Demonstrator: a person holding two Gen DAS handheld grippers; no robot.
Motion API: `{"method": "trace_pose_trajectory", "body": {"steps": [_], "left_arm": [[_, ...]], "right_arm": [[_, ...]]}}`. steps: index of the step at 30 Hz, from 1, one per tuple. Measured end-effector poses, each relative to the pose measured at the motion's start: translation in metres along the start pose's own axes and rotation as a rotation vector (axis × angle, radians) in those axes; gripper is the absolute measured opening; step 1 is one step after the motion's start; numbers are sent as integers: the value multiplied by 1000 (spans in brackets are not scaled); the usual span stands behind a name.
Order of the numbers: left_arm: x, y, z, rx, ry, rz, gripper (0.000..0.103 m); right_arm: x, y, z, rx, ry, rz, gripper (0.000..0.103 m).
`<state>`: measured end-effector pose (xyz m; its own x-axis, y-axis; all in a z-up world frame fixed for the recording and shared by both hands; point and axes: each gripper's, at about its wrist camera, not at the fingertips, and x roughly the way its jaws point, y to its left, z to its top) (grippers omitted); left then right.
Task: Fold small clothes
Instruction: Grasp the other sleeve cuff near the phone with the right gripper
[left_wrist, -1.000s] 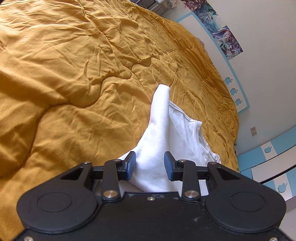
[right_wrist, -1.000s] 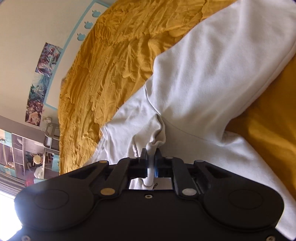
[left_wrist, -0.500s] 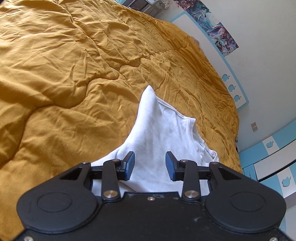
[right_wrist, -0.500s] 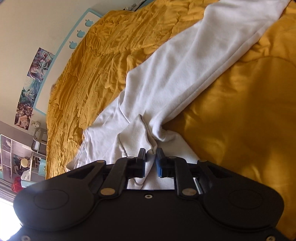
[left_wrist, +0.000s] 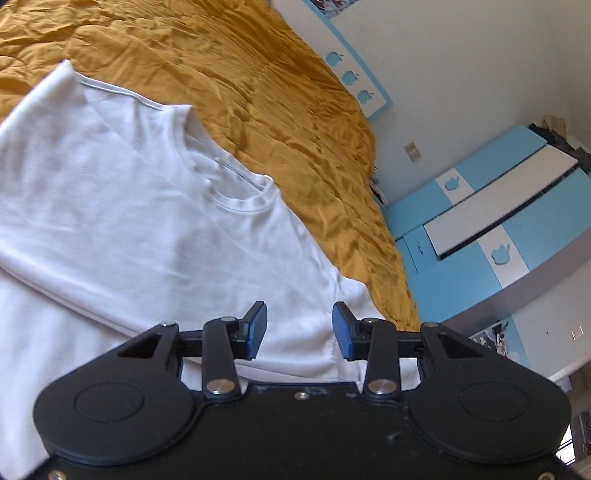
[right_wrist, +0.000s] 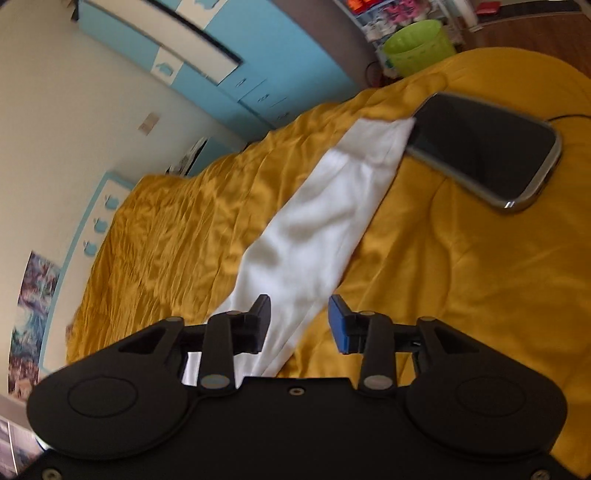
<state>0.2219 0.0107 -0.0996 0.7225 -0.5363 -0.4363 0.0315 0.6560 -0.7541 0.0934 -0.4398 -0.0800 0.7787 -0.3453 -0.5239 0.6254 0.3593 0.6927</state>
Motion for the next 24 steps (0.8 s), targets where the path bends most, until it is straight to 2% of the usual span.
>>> {"method": "trace_pose_trajectory", "body": {"steps": [3, 5, 8, 11, 16, 19, 24], "left_arm": [[32, -22, -11, 10, 47, -27, 40], [53, -33, -19, 10, 79, -33, 40], [77, -41, -30, 9, 121, -28, 40], [97, -44, -40, 9, 154, -3, 40], [117, -38, -52, -3, 202, 23, 40], [123, -36, -56, -5, 210, 33, 40], [126, -35, -55, -7, 216, 33, 40]], "right_arm": [[5, -23, 26, 71, -50, -31, 41], [14, -32, 35, 116, -48, -45, 42], [29, -40, 43, 153, -38, -58, 42], [41, -44, 49, 176, -70, -77, 42], [60, -47, 57, 244, -97, -64, 42], [68, -45, 59, 273, -119, -74, 48], [72, -42, 60, 293, -175, -76, 46]]}}
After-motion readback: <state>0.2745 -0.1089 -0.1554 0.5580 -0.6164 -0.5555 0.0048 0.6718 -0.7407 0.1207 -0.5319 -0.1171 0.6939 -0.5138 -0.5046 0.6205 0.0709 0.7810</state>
